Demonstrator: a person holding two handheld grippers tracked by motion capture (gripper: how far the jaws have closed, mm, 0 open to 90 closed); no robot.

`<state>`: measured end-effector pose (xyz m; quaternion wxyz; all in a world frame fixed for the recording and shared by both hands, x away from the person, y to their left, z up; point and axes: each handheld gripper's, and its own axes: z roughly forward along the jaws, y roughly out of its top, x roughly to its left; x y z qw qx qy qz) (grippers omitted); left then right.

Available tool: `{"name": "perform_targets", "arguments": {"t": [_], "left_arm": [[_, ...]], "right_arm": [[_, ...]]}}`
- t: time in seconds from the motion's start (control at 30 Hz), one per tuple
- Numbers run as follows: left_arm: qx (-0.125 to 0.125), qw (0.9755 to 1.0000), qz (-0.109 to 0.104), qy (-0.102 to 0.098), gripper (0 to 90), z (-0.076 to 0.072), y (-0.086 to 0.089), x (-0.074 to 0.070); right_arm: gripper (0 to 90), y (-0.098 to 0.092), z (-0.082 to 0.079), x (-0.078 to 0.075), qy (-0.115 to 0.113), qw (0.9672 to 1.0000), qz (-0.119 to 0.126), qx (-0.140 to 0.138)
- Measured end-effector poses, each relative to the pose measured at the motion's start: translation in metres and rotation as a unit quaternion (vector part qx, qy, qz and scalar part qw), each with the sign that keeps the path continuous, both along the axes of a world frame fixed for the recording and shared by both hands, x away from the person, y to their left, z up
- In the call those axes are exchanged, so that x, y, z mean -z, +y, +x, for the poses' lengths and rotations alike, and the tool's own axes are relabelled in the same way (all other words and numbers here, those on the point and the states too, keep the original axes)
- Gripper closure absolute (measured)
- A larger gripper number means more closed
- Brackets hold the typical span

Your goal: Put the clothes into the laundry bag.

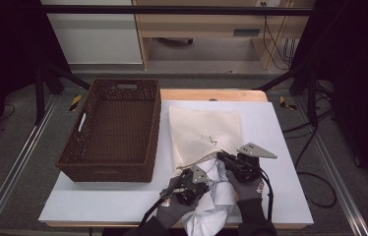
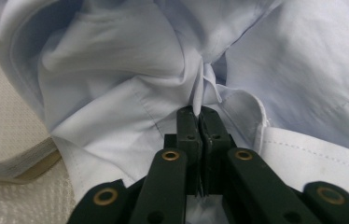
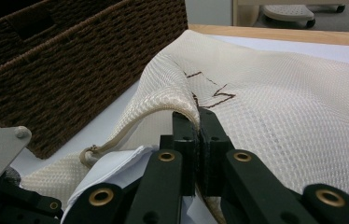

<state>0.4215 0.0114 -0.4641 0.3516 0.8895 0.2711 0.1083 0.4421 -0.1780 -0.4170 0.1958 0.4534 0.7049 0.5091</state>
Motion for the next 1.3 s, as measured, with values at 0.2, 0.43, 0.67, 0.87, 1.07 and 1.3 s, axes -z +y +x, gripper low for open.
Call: {"name": "perform_targets", "arguments": {"t": [0.2,0.43,0.67,0.87,1.07,1.3], "left_arm": [[0.002,0.9996,0.012,-0.026,88.3,0.004,-0.007,-0.020],[-0.025,0.9992,0.020,-0.022,88.2,0.031,-0.013,-0.008],[-0.025,0.9989,-0.028,-0.027,84.8,0.040,-0.001,0.003],[-0.016,0.9968,-0.064,-0.046,56.9,0.020,0.019,-0.019],[-0.009,0.9950,-0.082,-0.057,50.0,-0.006,0.050,-0.041],[0.007,0.9957,-0.083,-0.041,45.6,-0.031,0.064,-0.031]], "right_arm": [[87.9,-0.001,0.000,0.000,-0.001,1.0000,0.002,0.000],[87.9,-0.002,-0.002,-0.003,-0.007,1.0000,0.003,0.000],[87.9,-0.003,-0.002,-0.003,-0.006,1.0000,0.005,-0.002],[87.9,-0.002,-0.001,-0.001,-0.003,1.0000,0.001,-0.002],[87.9,-0.002,-0.001,-0.001,-0.003,1.0000,0.001,-0.001],[87.9,-0.002,-0.001,-0.001,-0.002,1.0000,-0.001,-0.001]]}}
